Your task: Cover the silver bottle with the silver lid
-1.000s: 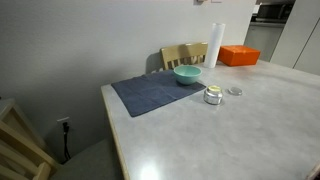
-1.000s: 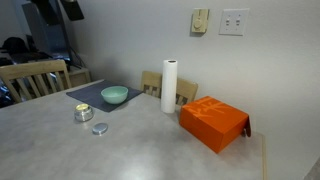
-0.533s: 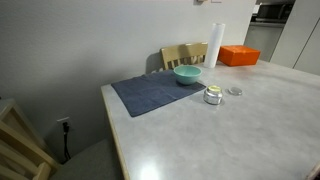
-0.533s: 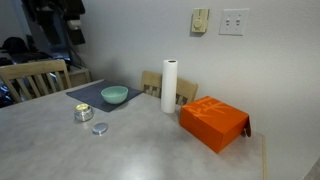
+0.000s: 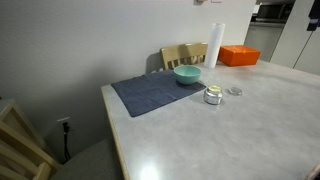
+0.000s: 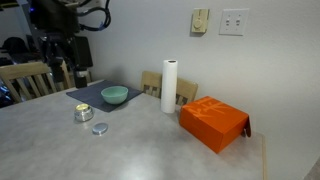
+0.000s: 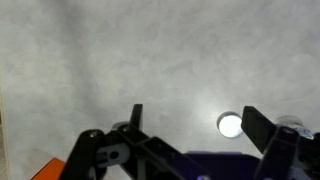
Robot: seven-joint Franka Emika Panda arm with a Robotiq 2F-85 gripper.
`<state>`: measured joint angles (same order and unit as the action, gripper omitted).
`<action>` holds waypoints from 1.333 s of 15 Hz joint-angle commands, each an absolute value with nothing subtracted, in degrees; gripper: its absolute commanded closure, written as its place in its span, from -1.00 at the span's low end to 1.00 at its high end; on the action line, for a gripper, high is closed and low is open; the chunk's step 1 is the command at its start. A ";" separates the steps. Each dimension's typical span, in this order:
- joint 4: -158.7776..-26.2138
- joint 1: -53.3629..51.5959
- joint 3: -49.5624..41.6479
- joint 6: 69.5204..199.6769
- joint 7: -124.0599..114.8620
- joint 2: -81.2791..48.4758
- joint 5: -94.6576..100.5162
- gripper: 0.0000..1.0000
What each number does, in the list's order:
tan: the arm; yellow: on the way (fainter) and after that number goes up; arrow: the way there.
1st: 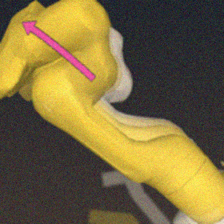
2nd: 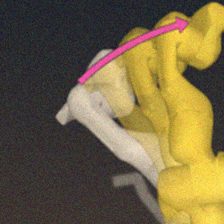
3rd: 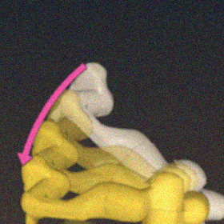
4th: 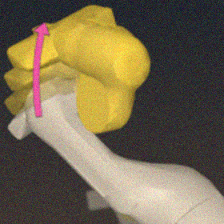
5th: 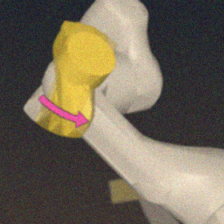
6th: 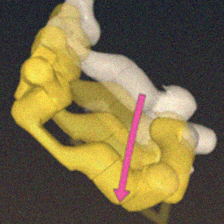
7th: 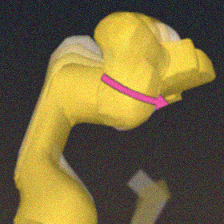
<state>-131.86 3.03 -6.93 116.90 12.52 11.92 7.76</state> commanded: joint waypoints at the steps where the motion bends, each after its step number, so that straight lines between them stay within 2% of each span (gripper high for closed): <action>1: -131.78 3.48 -6.52 116.77 12.60 12.35 7.64 -1.00; 4: -131.16 2.86 -7.30 119.57 15.24 9.44 4.01 -1.00; 10: -128.00 1.10 -4.89 120.23 20.15 -4.65 -2.41 -1.00; 11: -131.16 1.83 -4.98 121.14 18.60 1.00 -2.22 -1.00; 15: -128.88 1.69 -3.80 121.12 18.55 -4.84 -2.10 -1.00; 20: -128.93 1.15 -2.88 134.44 17.48 -10.28 -1.67 -1.00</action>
